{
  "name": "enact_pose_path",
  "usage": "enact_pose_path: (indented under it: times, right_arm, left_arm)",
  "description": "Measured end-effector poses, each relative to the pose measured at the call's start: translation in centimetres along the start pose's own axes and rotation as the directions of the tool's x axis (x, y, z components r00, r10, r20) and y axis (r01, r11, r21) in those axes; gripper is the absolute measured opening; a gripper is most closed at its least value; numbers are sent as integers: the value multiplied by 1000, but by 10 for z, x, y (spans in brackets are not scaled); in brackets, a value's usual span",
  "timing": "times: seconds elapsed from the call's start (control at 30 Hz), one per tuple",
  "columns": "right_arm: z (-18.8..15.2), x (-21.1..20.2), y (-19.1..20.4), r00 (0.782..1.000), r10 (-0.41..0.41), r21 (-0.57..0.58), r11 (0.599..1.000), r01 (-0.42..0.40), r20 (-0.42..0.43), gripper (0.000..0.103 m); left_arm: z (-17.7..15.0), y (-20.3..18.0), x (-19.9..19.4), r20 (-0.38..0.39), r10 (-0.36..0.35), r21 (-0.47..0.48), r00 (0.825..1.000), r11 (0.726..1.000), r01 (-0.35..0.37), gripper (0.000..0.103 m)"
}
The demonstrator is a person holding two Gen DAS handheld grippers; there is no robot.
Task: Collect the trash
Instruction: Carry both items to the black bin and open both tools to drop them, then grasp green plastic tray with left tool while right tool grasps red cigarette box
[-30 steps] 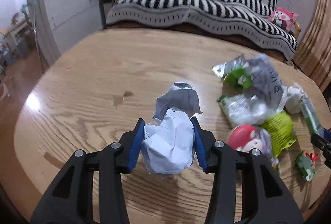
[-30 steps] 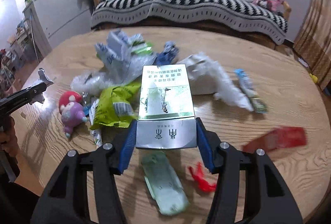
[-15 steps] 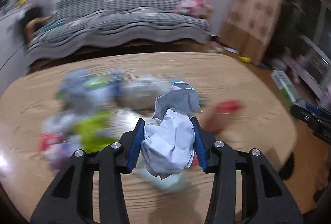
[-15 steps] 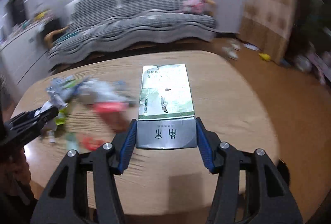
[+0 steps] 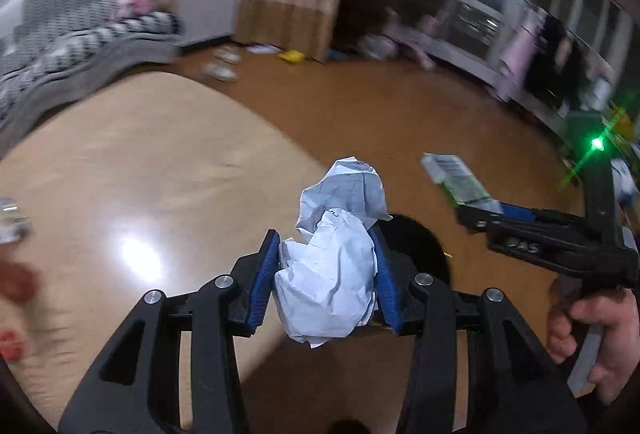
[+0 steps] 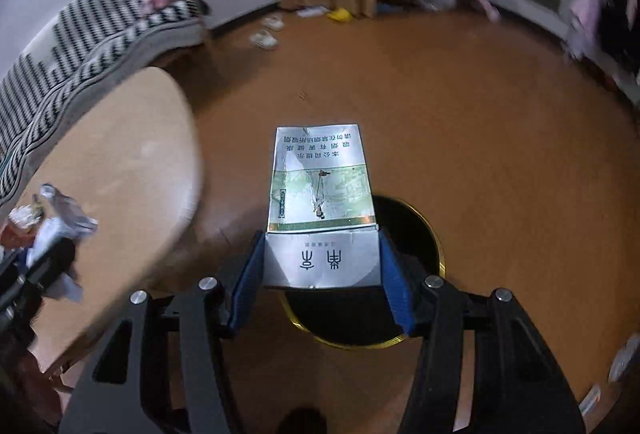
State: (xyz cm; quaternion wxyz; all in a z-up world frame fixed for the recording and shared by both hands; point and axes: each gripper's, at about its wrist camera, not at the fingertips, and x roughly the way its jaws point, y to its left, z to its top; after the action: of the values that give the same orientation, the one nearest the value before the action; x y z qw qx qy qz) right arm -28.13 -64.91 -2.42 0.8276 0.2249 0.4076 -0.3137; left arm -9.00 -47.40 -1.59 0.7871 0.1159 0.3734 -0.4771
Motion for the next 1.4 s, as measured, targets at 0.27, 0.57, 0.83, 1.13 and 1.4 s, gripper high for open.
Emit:
enact_pose_path:
  times: [0.27, 0.57, 0.83, 1.13, 1.4]
  right_arm:
    - [-21, 51, -65, 989, 6, 64, 998, 4, -145, 54]
    - [-16, 61, -83, 989, 18, 121, 993, 0, -150, 54]
    - [-5, 75, -80, 989, 11, 141, 990, 10, -149, 55]
    - [-1, 77, -74, 987, 14, 125, 992, 6, -160, 71]
    - [6, 46, -61, 997, 14, 133, 991, -4, -75, 79]
  left_arm:
    - [-10, -66, 101, -142, -63, 91, 988, 993, 77, 44]
    - [-15, -81, 158, -227, -71, 104, 971, 990, 97, 48]
    - [-12, -82, 162, -221, -84, 110, 972, 988, 110, 70]
    - [-9, -89, 143, -190, -88, 113, 978, 987, 111, 80]
    - [-3, -82, 102, -151, -107, 105, 983, 987, 124, 82]
